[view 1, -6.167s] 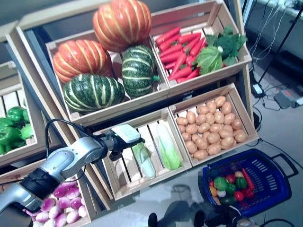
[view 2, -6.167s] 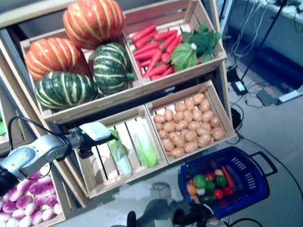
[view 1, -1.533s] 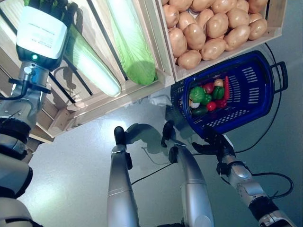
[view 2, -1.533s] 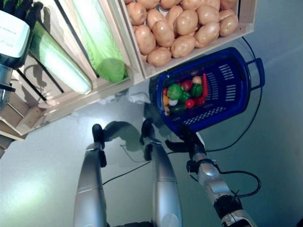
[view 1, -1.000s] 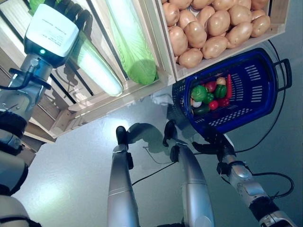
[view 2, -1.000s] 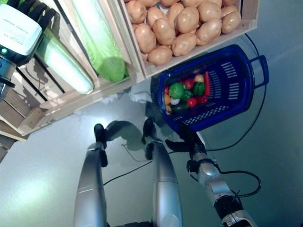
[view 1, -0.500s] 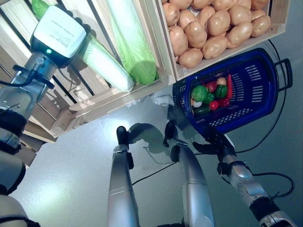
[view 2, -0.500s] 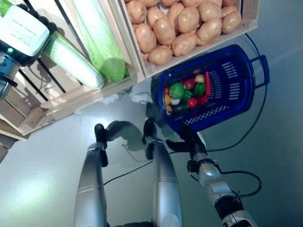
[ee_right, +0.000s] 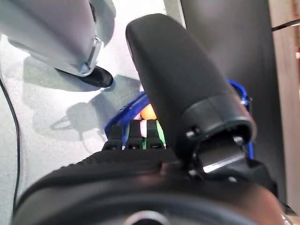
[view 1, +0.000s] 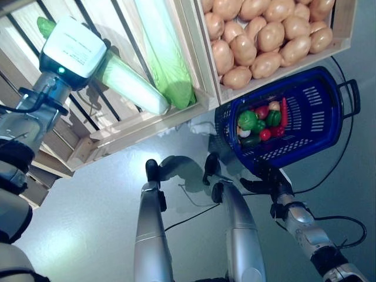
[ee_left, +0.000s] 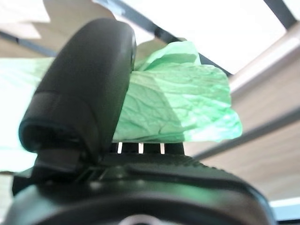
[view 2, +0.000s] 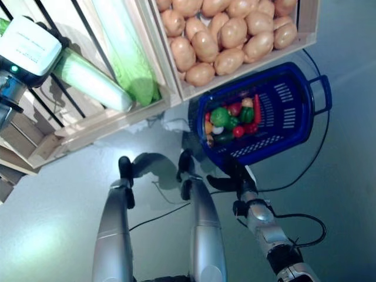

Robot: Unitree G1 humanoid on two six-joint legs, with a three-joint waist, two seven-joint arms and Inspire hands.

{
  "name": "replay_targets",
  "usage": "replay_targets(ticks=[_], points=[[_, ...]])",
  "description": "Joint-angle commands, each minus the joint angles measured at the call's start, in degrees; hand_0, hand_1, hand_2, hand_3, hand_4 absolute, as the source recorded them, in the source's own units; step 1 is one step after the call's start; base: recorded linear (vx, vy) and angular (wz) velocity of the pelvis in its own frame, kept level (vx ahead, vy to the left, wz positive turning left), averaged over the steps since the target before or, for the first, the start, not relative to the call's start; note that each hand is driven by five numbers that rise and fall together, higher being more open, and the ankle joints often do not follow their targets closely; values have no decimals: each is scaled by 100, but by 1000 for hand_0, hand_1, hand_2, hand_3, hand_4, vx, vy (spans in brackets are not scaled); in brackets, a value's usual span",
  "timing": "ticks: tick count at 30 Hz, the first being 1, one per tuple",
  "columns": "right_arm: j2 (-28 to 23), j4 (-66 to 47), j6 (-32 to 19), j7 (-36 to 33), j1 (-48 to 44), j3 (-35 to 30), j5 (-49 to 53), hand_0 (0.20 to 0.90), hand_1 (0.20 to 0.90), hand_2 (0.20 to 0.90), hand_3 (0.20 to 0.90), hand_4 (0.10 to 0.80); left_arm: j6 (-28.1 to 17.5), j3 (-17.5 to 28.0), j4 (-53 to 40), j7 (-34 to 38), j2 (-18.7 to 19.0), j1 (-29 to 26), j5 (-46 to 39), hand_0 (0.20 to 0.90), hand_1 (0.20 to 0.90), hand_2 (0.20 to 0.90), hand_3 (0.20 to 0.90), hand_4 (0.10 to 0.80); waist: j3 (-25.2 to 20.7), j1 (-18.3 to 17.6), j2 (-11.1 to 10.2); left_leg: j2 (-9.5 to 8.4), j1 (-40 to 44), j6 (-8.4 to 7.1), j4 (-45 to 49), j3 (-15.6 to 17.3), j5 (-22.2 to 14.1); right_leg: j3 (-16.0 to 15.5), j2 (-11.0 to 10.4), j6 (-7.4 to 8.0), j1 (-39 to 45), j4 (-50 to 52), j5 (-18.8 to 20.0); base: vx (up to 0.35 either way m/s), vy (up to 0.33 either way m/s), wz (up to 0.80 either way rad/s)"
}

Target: Put vegetables into the basket

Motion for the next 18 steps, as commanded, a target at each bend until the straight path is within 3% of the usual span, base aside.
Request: replay_targets(ticks=[1, 11, 15, 18], points=[[-390, -376, -469, -269, 441, -276, 302, 900, 900, 900, 900, 800, 171, 1088, -342, 1079, 278, -197, -891, 300, 300, 300, 300, 400, 6, -13, 241, 5, 190, 56, -447, 280, 429, 139, -96, 339, 891, -529, -2, 24, -54, 3], [-6, -388, -542, -367, 566, -362, 266, 900, 900, 900, 900, 800, -715, 2806, -1393, 1705, -101, 1326, -1954, 300, 300, 300, 300, 400, 6, 187, 254, -171, 1482, 18, -1072, 292, 509, -28, -20, 365, 2271, -1236, -6, 49, -57, 0], [130, -500, -620, -418, 598, -419, 175, 900, 900, 900, 900, 800, -1212, 3523, -1945, 1553, -576, 2216, -2445, 300, 300, 300, 300, 400, -125, 259, 350, -231, 2113, -27, -1424, 312, 532, -172, -20, 390, 2958, -1680, 22, 100, -48, 2], [199, -684, -659, -397, 636, -532, 226, 900, 900, 900, 900, 800, -1311, 3804, -2499, 1293, -958, 2735, -2751, 300, 300, 300, 300, 400, -321, 301, 396, -266, 2451, -30, -1664, 307, 545, -269, 6, 390, 3324, -1957, 42, 95, -55, 7]])
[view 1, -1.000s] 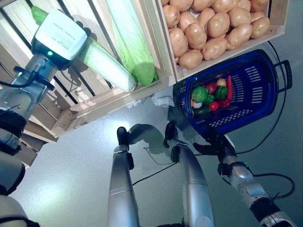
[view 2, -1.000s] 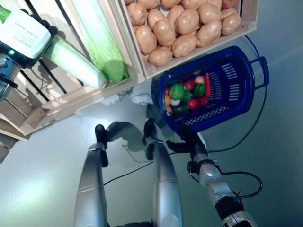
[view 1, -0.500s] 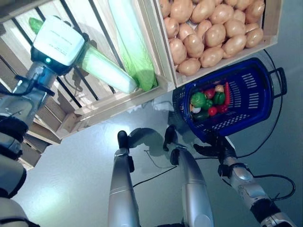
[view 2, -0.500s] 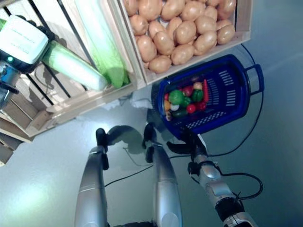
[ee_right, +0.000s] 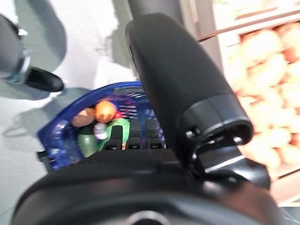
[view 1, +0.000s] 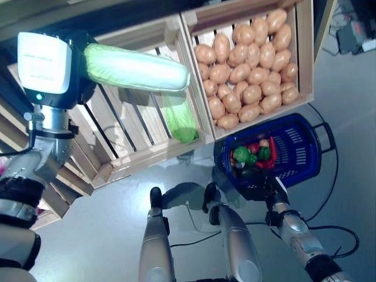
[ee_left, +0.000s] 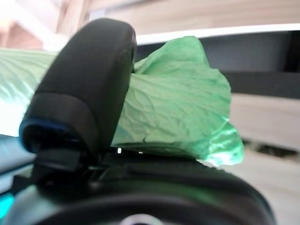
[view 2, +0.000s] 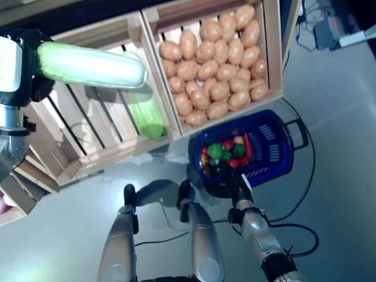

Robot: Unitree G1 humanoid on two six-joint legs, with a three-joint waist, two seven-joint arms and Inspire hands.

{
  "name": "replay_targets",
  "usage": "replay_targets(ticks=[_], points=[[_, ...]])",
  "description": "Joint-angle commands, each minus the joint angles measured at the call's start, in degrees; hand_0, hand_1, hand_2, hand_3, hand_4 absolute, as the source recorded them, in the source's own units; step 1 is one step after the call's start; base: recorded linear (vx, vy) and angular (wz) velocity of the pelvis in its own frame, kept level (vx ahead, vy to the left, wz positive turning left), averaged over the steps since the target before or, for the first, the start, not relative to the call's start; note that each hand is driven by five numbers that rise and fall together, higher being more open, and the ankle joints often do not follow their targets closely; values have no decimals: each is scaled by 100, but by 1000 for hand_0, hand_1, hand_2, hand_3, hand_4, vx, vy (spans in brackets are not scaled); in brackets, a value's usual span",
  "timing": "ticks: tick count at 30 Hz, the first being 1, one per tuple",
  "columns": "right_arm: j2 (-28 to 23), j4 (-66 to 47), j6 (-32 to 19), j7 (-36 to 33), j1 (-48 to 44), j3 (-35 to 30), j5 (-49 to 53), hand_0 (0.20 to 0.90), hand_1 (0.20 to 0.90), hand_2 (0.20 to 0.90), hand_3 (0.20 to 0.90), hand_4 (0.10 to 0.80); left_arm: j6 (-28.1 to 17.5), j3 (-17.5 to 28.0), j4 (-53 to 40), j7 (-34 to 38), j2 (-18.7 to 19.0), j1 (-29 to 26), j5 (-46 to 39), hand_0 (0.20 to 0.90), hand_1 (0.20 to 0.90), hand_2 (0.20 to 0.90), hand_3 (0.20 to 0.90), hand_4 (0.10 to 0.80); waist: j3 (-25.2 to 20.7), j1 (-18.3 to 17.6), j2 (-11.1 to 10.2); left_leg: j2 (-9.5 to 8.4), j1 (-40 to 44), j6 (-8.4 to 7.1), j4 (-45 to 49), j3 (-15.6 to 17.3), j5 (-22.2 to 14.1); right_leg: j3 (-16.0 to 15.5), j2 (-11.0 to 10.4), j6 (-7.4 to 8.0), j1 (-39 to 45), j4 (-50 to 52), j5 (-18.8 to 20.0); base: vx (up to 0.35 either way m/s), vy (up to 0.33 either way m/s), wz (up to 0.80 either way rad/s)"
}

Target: Put vegetables into the basket

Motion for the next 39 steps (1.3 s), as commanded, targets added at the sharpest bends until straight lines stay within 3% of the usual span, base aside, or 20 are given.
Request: replay_targets(ticks=[1, 8, 14, 16, 22, 35, 39], points=[[-164, -662, -640, -205, 221, -498, 228, 900, 900, 900, 900, 800, -341, 842, -836, 182, -468, 168, -805, 300, 300, 300, 300, 400, -353, 14, 356, -293, -188, 84, 76, 264, 132, -62, -133, 301, 956, -861, 87, 75, -42, 7], [-16, -1819, -817, 459, 514, -893, 495, 900, 900, 900, 900, 800, -842, 1194, -1550, -919, -1646, 1409, -1855, 300, 300, 300, 300, 400, -733, 26, 358, -300, 509, 93, -419, 229, 182, -135, -72, 340, 1751, -1444, 190, 103, -36, 2], [-86, -2771, -609, 1220, 533, -1062, 1144, 900, 900, 900, 900, 800, -940, 1059, -1642, -1874, -2382, 1976, -2537, 300, 300, 300, 300, 400, -1065, 41, 336, -286, 1042, 109, -887, 237, 238, -148, -26, 396, 2290, -1866, 273, 111, -17, 0], [-164, -3074, -485, 1349, 490, -1056, 1372, 900, 900, 900, 900, 800, -873, 980, -1612, -2298, -2489, 2077, -2954, 300, 300, 300, 300, 400, -1182, 60, 339, -275, 1157, 103, -1010, 229, 271, -153, -15, 409, 2411, -1991, 322, 107, -30, 0], [-230, -3550, -146, 1653, 338, -915, 1876, 900, 900, 900, 900, 800, -691, 671, -1458, -2908, -2686, 2202, -3135, 300, 300, 300, 300, 400, -1425, 125, 359, -253, 1358, 112, -1115, 205, 263, -194, 17, 398, 2615, -2058, 311, 68, -26, 0], [-96, -3737, 881, 1801, -188, -272, 2518, 900, 900, 900, 900, 800, -243, -88, -1102, -4045, -3042, 2181, -3591, 300, 300, 300, 300, 400, -1860, 235, 359, -156, 1751, 45, -1533, 119, 380, -211, 57, 448, 2967, -2499, 532, 48, -38, 1], [-25, -3673, 913, 1967, -274, -124, 2771, 900, 900, 900, 900, 800, -222, -267, -1103, -4522, -3112, 2199, -3844, 300, 300, 300, 300, 400, -1937, 269, 368, -162, 1871, 72, -1561, 124, 321, -230, 39, 466, 3021, -2502, 533, 0, 0, 0]])
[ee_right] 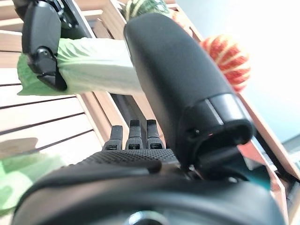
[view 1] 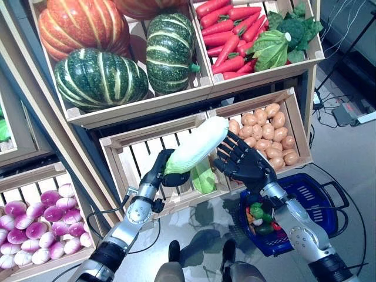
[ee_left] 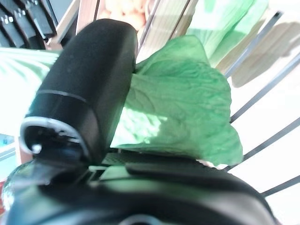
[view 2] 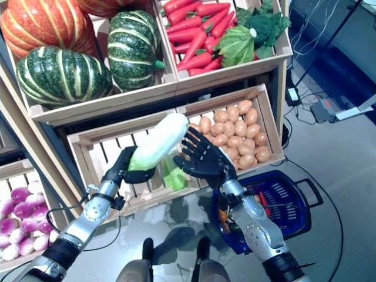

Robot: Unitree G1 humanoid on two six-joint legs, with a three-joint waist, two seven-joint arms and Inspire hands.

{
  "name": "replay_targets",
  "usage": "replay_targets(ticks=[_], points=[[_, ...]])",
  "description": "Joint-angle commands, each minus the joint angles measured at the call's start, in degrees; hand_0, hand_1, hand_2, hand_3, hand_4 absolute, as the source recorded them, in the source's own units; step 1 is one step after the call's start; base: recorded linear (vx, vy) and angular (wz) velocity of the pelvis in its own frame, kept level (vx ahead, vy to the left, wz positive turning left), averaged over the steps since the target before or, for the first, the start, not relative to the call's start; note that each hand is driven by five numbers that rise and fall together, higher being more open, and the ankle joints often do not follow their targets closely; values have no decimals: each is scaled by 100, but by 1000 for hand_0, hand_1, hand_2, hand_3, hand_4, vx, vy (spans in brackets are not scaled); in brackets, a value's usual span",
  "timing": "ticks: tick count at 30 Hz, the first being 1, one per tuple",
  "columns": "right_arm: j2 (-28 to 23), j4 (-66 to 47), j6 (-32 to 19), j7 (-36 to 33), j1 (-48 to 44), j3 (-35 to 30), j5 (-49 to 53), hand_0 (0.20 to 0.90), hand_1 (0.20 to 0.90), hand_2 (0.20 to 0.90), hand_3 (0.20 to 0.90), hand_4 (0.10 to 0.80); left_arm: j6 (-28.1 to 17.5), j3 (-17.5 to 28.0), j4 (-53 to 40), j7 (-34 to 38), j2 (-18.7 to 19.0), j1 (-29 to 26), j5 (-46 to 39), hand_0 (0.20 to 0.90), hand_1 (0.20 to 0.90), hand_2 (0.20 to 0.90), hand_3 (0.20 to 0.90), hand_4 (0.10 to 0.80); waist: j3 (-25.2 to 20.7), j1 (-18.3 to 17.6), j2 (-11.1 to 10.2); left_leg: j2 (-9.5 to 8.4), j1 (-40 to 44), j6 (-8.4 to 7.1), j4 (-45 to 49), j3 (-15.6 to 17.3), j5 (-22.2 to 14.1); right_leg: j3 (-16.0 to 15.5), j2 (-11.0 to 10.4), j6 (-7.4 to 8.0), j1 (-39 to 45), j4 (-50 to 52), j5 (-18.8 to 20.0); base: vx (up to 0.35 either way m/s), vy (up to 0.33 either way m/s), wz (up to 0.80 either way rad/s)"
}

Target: Put vegetables into the basket

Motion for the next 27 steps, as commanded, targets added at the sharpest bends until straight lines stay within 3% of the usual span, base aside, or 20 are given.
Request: replay_targets(ticks=[1, 12, 22, 27], points=[[113, -595, -307, 586, -341, 103, 560, 900, 900, 900, 900, 800, -460, -63, -178, -307, 62, -336, -510, 300, 300, 300, 300, 400, -591, 16, -350, -166, -188, -66, -69, -11, 92, -80, -278, 156, 463, -32, -190, 0, 0, 0], [485, -514, -463, 628, -436, 159, 1019, 900, 900, 900, 900, 800, -304, -372, -331, -1059, 52, -283, -488, 300, 300, 300, 300, 400, -828, 37, -293, -235, 143, -2, -283, -19, -66, -26, -322, 279, 622, -222, -89, 0, 2, -1], [1143, -484, -1807, -10, -469, -83, 1361, 900, 900, 900, 900, 800, -151, -442, -423, -781, 92, -207, 46, 300, 300, 300, 300, 400, -990, 17, -204, -271, 218, 54, -294, -33, -203, 71, -337, 343, 615, -281, -47, -11, 1, 0], [1271, -458, -1878, -192, -500, -52, 1292, 900, 900, 900, 900, 800, -46, -558, -568, -797, 162, -246, 208, 300, 300, 300, 300, 400, -999, -16, -157, -280, 213, 75, -294, -17, -223, 116, -337, 349, 577, -281, -43, -42, 8, -5]])
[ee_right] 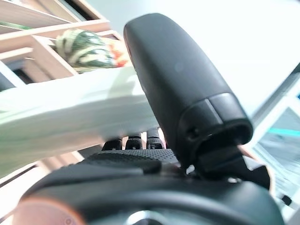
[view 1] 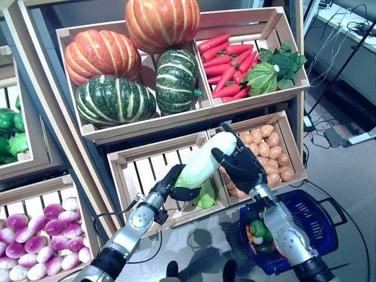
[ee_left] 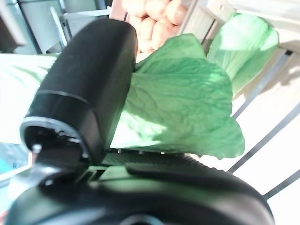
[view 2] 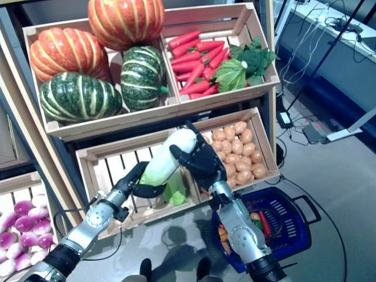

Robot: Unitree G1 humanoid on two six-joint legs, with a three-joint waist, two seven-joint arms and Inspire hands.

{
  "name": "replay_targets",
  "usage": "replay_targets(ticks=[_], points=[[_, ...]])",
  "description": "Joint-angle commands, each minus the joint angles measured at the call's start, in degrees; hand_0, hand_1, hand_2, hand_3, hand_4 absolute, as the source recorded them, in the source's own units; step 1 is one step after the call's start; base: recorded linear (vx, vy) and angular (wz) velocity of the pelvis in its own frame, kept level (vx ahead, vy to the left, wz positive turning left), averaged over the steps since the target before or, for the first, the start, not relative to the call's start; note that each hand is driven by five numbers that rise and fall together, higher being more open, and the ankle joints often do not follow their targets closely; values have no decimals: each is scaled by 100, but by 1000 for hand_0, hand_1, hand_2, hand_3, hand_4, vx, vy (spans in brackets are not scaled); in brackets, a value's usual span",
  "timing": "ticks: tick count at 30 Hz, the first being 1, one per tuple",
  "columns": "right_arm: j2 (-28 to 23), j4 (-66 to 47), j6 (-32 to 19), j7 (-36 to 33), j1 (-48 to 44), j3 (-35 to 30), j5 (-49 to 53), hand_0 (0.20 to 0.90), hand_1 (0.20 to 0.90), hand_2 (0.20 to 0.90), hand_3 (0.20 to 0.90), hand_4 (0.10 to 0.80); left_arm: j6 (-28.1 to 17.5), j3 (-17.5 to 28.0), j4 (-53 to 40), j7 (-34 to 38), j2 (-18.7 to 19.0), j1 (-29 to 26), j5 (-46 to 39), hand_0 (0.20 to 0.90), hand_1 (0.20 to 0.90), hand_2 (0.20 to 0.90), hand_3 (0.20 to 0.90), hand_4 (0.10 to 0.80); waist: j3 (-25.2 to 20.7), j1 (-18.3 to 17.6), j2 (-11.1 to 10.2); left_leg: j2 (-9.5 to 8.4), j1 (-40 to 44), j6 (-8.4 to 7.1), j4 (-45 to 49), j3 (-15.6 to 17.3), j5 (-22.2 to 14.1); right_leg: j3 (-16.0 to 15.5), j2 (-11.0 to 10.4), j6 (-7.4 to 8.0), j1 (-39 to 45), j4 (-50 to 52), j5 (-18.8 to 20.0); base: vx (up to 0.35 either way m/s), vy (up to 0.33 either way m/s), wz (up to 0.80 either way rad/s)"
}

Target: Put vegetables into the basket

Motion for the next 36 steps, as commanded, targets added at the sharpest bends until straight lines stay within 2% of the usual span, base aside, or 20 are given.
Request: replay_targets(ticks=[1, 8, 12, 16, 20, 24, 28, 36], points=[[428, -604, -779, 106, -521, -250, 452, 900, 900, 900, 900, 800, -284, -270, -396, 25, 176, -391, 218, 300, 300, 300, 300, 400, -375, -63, -161, -241, -134, 50, 4, -124, -273, 26, -339, 311, 302, 8, -162, -31, 3, -9], [398, -532, -662, 468, -623, -174, 708, 900, 900, 900, 900, 800, -322, -447, -468, -711, 196, -445, 136, 300, 300, 300, 300, 400, -411, -64, -137, -244, -126, 63, 4, -108, -298, 49, -346, 320, 287, 8, -166, -9, 0, -2], [344, -414, -140, 664, -697, -49, 774, 900, 900, 900, 900, 800, -175, -651, -525, -984, 262, -543, 177, 300, 300, 300, 300, 400, -440, -80, -133, -256, -105, 78, 4, -117, -320, 74, -349, 340, 289, 8, -166, 0, 0, 0], [258, -300, 477, 931, -650, 30, 1067, 900, 900, 900, 900, 800, -166, -603, -501, -995, 317, -576, 100, 300, 300, 300, 300, 400, -469, -81, -153, -254, -96, 78, 4, -113, -331, 78, -355, 359, 288, 8, -165, 0, 0, 0], [185, -204, 881, 1093, -620, 143, 1214, 900, 900, 900, 900, 800, -219, -591, -450, -975, 316, -583, 127, 300, 300, 300, 300, 400, -493, -68, -186, -255, -117, 77, 4, -118, -327, 68, -356, 376, 262, 8, -139, -8, -3, 0], [159, -66, 1246, 1117, -581, 268, 1063, 900, 900, 900, 900, 800, -211, -596, -454, -979, 320, -568, 134, 300, 300, 300, 300, 400, -512, -65, -201, -260, -108, 88, 4, -123, -327, 81, -354, 381, 256, 8, -127, 0, 0, 0], [51, 73, 1987, 1302, -528, 388, 754, 900, 900, 900, 900, 800, -211, -548, -449, -973, 361, -529, 158, 300, 300, 300, 300, 400, -526, -71, -226, -247, -110, 87, 4, -100, -318, 82, -352, 383, 244, 8, -122, -5, -2, -4], [-181, 267, 2103, 1465, -628, 450, 855, 900, 900, 900, 900, 800, -171, -484, -381, -884, 370, -476, 140, 300, 300, 300, 300, 400, -522, -35, -279, -232, -126, 82, 4, -102, -298, 52, -340, 386, 234, 8, -105, 0, 0, 0]])
